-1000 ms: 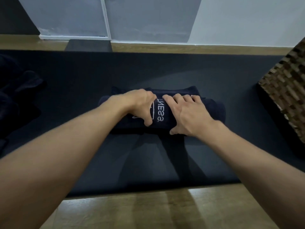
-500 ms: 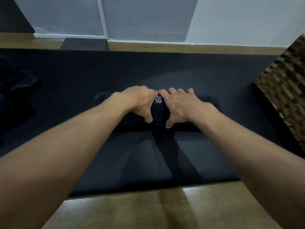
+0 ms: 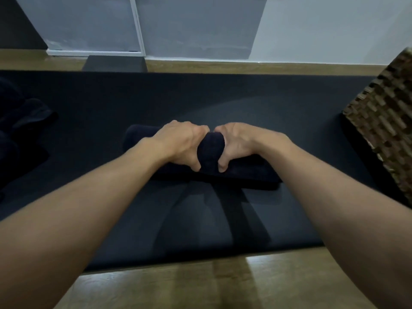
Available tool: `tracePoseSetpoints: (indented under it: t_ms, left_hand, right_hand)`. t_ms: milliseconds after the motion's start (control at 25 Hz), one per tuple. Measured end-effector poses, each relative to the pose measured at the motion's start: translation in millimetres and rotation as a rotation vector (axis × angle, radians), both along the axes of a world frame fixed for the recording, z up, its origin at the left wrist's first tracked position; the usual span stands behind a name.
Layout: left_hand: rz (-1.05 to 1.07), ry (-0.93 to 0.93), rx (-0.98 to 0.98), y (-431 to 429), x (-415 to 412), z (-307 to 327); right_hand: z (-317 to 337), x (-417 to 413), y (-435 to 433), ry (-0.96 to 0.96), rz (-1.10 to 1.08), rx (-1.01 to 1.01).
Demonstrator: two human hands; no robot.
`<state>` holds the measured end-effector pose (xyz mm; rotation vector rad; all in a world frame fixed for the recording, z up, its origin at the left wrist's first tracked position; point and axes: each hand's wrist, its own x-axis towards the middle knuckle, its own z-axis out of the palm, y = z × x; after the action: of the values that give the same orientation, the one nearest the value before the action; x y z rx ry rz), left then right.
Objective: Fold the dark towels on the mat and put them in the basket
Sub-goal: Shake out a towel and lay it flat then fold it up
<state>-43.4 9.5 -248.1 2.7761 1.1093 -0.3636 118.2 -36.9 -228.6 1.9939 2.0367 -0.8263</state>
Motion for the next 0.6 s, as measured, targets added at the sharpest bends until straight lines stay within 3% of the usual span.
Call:
tracePoseSetpoints:
  t_ms: [120, 200, 400, 520, 600]
  left_hand:
    - [0.059, 0.071, -0.226, 23.8, 14.8, 9.7]
    - [0.069, 0.119, -0.197, 26.3, 20.8, 11.8]
    - [-0.045, 0.040, 0.526, -16.4, 2.7, -30.4]
    - [-0.113, -0.006, 0.516, -6.8, -6.5, -36.5]
    - [-0.150, -0.049, 0.437, 4.4, -9.8, -31.5]
  right_hand:
    - [-24.3, -6.7, -31.7, -0.419, 0.103, 0.393]
    - [-35.4, -7.3, -34.8, -0.535, 0.148, 0.505]
    - [-10.9, 4.5, 8.1, -0.172, 0.044, 0.177]
    - [0.0, 8.9, 17.5, -0.040, -0.076, -0.075]
    - [-2.4, 1.5, 8.5, -0.020, -0.137, -0.039]
